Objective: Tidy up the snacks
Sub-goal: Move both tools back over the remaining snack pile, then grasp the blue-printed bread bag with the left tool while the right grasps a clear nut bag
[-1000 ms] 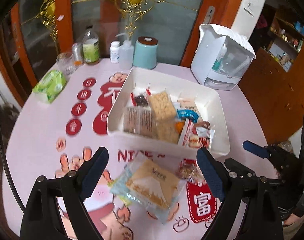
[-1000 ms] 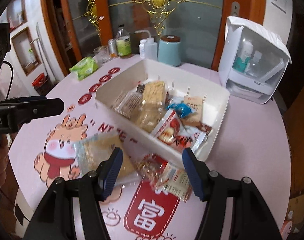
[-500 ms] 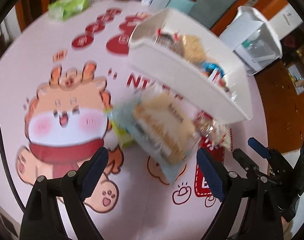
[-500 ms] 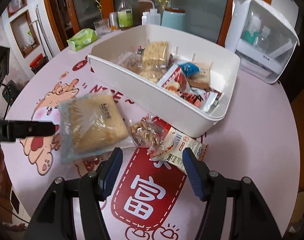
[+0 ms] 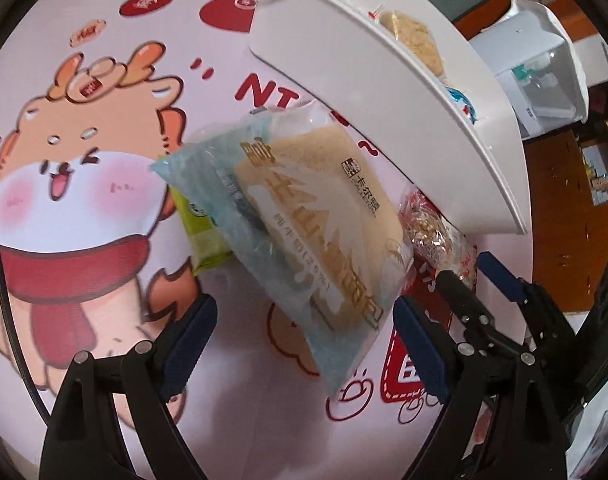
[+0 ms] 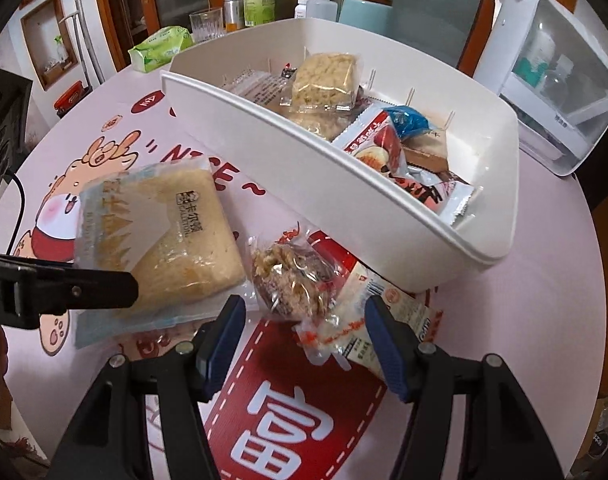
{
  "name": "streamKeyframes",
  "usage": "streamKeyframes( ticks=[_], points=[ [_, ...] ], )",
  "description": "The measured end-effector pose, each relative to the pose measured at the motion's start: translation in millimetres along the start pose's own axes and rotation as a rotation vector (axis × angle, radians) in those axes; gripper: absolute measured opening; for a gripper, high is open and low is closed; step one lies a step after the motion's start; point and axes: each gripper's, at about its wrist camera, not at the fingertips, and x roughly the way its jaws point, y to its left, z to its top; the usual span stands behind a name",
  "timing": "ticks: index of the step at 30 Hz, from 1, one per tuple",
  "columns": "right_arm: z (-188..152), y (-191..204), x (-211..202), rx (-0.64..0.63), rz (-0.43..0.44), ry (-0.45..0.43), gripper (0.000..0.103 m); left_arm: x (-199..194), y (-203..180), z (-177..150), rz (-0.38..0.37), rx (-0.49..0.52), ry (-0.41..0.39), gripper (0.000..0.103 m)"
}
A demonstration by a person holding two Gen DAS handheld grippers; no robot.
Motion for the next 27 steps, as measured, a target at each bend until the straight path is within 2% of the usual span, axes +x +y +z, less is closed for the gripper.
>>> streamKeyframes(
  ticks=[2, 5, 8, 10, 12, 15, 22, 27],
  points=[
    [1, -1, 6, 0.001, -0.002, 0.008, 0.062, 7, 0, 4, -0.013, -0.02, 0.011, 0.088],
    [1, -1, 14, 0.01, 0.017, 0.021, 0.054, 17, -2, 10, -0.034, -0.048, 0.024, 0.088],
    [1, 2, 17, 0.002, 0.014, 0.013, 0.053, 24, -8, 15, -0.054, -0.047, 0.011, 0.083],
    [2, 5, 16, -0.003, 0.04, 0.006, 0.041, 26, -11, 18, -0.056, -0.053, -0.003, 0.075],
    [2, 7, 17, 0.002, 0.029, 0.004, 0.041, 29, -14, 22, -0.054, -0.054, -0.009, 0.061],
    [1, 7, 17, 0.019, 0.028, 0.002, 0.04, 31, -15, 26, -0.047, -0.056, -0.021, 0.049],
    [-4, 5, 4, 0.087, 0.095, -0.011, 0.04, 27, -18, 31, -0.043, -0.036, -0.038, 0.041],
    [-13, 14, -17, 0.104, 0.123, -0.037, 0.04, 3, -21, 23, -0.009, 0.029, -0.066, 0.032]
  ],
)
